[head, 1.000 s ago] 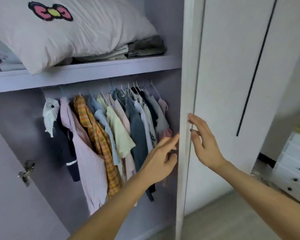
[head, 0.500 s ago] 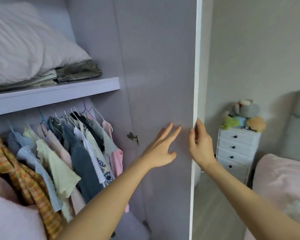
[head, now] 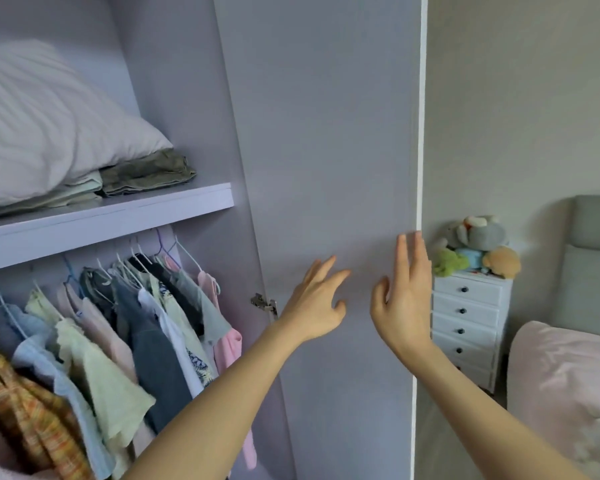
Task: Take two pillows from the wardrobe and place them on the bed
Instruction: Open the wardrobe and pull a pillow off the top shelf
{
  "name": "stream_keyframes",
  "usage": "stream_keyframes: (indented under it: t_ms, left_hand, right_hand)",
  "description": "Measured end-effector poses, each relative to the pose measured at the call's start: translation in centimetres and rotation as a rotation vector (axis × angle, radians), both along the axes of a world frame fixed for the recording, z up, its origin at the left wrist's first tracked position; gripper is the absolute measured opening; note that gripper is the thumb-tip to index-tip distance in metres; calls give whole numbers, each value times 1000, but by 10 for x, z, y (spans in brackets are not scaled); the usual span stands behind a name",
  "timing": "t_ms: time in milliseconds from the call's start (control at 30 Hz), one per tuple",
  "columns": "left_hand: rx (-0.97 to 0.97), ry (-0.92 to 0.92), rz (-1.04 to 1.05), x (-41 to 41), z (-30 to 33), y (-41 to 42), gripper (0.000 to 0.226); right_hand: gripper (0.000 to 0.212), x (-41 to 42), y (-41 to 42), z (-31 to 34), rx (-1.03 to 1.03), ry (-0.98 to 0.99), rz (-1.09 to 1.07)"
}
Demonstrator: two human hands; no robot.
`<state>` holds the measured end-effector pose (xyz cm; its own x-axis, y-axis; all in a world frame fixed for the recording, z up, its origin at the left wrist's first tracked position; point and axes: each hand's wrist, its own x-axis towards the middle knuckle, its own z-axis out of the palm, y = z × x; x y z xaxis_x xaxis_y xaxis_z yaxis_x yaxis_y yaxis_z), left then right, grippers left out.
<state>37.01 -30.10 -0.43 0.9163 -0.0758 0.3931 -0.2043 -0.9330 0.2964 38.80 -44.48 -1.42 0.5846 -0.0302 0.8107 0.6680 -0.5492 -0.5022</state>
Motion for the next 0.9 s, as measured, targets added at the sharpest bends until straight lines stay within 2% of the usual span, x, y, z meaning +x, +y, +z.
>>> stream_keyframes:
  t_ms: [100, 233, 467, 633, 767, 900]
  left_hand:
    - [-52, -122, 95, -16, 24, 29, 44]
    - [-55, -221, 251, -61, 60, 88, 35]
    - [99, -420, 645, -171, 113, 203, 31]
    - [295, -582, 991, -241, 174, 275, 33]
    - [418, -537, 1207, -263, 225, 325, 37]
    - [426, -377, 1359, -251, 264, 375, 53]
  right_hand:
    - [64, -14, 27, 16, -81, -88, 78]
    - [55, -29, 83, 33, -82, -17, 267]
    - [49, -46, 199, 57, -167, -31, 553]
    - [45, -55, 302, 115, -136, -76, 774]
    - [47, -54, 381, 169, -93, -77, 914]
    - [53, -50, 454, 211, -246, -193, 937]
